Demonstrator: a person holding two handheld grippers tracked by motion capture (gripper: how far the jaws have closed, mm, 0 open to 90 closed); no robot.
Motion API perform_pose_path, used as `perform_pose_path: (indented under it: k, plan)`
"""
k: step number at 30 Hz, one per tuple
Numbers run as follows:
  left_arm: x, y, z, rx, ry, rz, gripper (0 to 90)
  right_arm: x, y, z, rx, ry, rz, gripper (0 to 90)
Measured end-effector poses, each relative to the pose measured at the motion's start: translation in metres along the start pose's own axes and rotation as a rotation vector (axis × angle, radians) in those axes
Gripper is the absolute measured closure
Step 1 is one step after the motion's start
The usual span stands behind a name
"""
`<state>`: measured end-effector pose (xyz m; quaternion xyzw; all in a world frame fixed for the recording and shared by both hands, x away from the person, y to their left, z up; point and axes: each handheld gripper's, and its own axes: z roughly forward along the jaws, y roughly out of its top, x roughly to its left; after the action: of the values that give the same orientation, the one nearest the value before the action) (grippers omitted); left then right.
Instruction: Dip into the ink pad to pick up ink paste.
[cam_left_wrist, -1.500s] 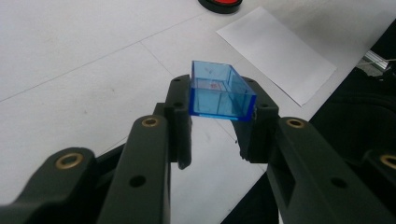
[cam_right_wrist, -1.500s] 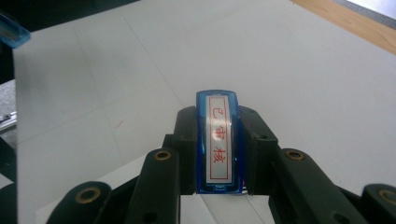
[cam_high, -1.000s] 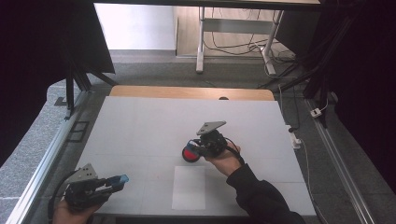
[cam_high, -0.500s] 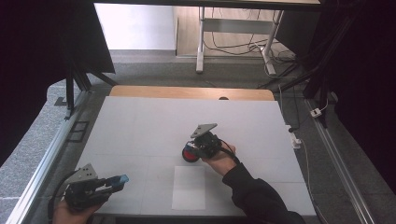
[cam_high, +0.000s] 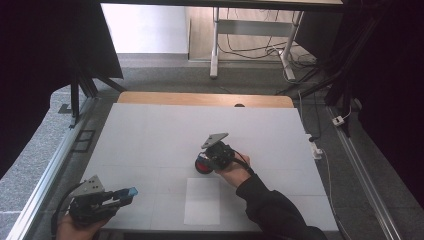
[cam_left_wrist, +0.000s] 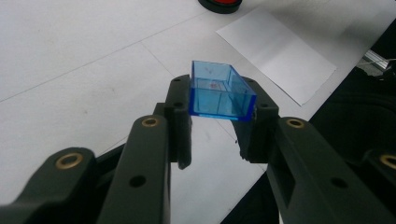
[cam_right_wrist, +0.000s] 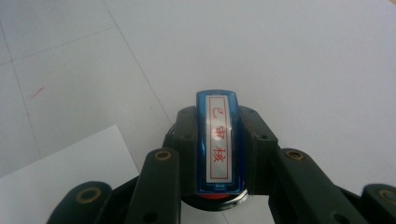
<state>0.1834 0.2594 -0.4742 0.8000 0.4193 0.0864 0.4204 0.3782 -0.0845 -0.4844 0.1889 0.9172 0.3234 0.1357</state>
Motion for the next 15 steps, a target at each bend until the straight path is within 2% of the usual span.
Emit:
perform_pose_path:
  k: [9,15]
  plan:
    - [0.000,0.000,0.000,0.002,0.000,0.000,67.8,-0.005,0.001,0.002,0.002,0.028,0.061,71.8]
    - [0.000,0.000,0.000,0.003,0.001,-0.001,67.8,-0.013,-0.003,0.002,-0.017,0.067,0.136,71.9]
